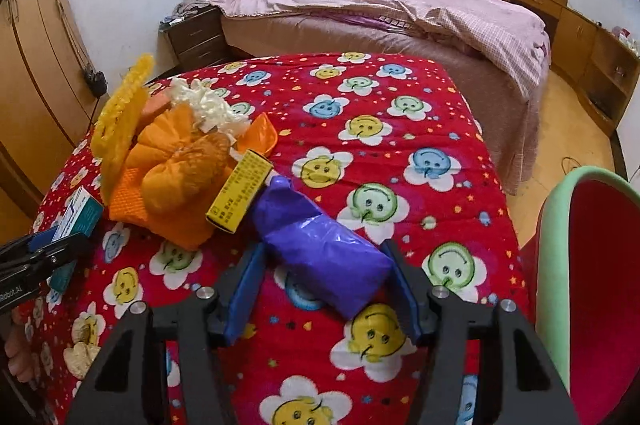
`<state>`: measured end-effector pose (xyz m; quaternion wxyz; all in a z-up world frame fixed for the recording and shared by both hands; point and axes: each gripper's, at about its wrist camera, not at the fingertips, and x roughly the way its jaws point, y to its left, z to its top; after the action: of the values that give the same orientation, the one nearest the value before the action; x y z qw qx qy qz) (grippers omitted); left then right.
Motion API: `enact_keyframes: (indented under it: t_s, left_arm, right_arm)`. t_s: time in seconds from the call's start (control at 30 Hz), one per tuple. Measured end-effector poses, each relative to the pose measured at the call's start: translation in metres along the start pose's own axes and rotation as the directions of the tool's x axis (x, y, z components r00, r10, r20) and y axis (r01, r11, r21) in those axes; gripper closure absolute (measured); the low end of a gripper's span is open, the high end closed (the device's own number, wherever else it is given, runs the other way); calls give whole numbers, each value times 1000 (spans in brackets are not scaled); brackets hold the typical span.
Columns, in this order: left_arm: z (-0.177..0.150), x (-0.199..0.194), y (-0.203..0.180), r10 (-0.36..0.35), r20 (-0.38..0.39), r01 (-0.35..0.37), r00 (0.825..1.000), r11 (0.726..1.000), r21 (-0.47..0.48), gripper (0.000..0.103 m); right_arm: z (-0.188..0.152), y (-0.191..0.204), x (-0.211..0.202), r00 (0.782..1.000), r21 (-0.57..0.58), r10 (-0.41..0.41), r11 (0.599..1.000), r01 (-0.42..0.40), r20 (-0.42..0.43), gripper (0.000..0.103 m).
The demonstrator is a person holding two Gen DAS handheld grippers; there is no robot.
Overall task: Collect trash
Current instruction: 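Grasp the white medicine box with left tool while right tool grasps purple wrapper, then carry both items over the red bucket and open both tools to drop them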
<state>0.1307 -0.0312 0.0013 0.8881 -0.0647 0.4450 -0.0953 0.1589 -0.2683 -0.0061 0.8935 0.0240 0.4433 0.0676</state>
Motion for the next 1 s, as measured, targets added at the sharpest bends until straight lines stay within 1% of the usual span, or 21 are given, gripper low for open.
enact_keyframes:
  t_s: [0.17,0.47,0.6,0.7,1.0]
  left_arm:
    - [-1,-15,-6,-15,25,15,1000,1000,14,49]
    - [-3,-41,-21,-50,55,48,997,998,38,49]
    - [-2,-50,-32,-78,59,75,995,996,55,49]
    - [-1,-56,-47,-100,62,94,993,992,84,49]
    - [6,-75,-104,-189,52,177,981,968,180,49]
  right_arm:
    - [-8,3,-9,999,41,50,998,-49,-11,47]
    - [-32,0,-41,997,167,72,983,-74,15,47]
    - [-41,-4,-67,997,205,57,977,-66,50,48]
    - [-46,-11,-92,996,229,27,972,-46,83,48]
    - [-61,-48,-144,988,296,-57,955,13,141,48]
